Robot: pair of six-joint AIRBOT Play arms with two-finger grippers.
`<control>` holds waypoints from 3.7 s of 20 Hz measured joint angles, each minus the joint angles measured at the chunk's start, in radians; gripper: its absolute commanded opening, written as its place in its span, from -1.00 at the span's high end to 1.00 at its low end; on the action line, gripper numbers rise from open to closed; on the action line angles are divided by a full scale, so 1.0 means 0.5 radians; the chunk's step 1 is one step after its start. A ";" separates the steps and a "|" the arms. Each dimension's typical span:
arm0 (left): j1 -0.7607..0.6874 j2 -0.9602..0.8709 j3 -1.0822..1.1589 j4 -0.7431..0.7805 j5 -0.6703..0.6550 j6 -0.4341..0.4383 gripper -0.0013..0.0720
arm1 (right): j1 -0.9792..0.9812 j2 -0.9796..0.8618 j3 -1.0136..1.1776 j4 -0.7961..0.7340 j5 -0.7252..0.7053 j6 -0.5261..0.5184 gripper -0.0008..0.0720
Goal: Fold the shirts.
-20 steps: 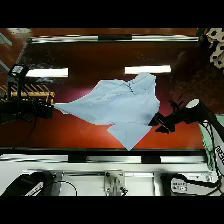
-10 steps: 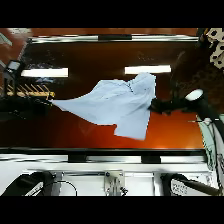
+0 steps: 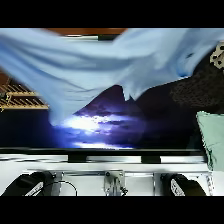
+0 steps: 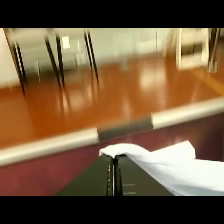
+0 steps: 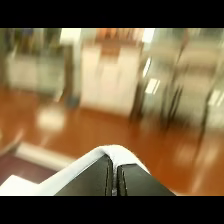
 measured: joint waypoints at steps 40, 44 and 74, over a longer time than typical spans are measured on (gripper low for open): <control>0.420 -1.894 -0.353 -0.523 -0.491 -0.436 -0.99 | 0.037 -1.789 -0.192 -0.443 0.497 0.818 -0.92; 0.602 -1.730 -0.504 -0.583 -0.961 -0.298 -0.98 | -0.198 -1.630 -0.209 -0.711 1.212 0.717 -0.92; 0.959 -0.891 -2.780 -1.569 -0.210 0.312 0.88 | -0.864 -1.020 -1.118 -0.597 1.534 0.537 -0.92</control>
